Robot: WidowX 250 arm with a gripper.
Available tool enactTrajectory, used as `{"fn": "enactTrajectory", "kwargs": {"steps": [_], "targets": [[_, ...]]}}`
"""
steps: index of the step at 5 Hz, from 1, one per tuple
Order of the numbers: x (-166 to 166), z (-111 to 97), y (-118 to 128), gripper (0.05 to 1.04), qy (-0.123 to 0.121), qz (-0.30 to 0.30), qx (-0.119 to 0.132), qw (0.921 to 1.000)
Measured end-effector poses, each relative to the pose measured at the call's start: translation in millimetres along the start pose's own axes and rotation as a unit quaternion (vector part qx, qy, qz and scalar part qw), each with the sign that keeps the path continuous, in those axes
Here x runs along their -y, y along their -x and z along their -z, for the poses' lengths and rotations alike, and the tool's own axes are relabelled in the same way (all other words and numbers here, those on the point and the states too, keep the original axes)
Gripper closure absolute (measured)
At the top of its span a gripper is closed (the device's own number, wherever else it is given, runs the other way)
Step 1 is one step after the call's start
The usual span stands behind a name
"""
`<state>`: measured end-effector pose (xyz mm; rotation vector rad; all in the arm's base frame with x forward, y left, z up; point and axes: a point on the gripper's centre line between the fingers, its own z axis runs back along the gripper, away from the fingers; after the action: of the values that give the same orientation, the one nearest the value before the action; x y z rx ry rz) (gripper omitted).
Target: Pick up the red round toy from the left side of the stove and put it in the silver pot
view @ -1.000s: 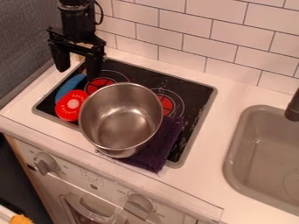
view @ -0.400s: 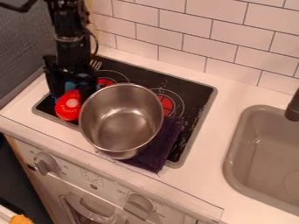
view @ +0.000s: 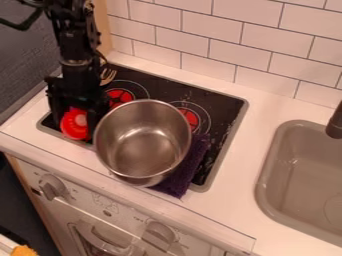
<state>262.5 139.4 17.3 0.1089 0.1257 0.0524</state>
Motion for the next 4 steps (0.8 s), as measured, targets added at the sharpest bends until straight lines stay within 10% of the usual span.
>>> {"fn": "enactTrajectory", "kwargs": {"steps": [2, 4], "targets": [[-9, -2, -1, 0.265, 0.014, -0.016, -0.002, 0.9998], [-16, -82, 7, 0.265, 0.021, -0.034, 0.064, 0.9971]]}}
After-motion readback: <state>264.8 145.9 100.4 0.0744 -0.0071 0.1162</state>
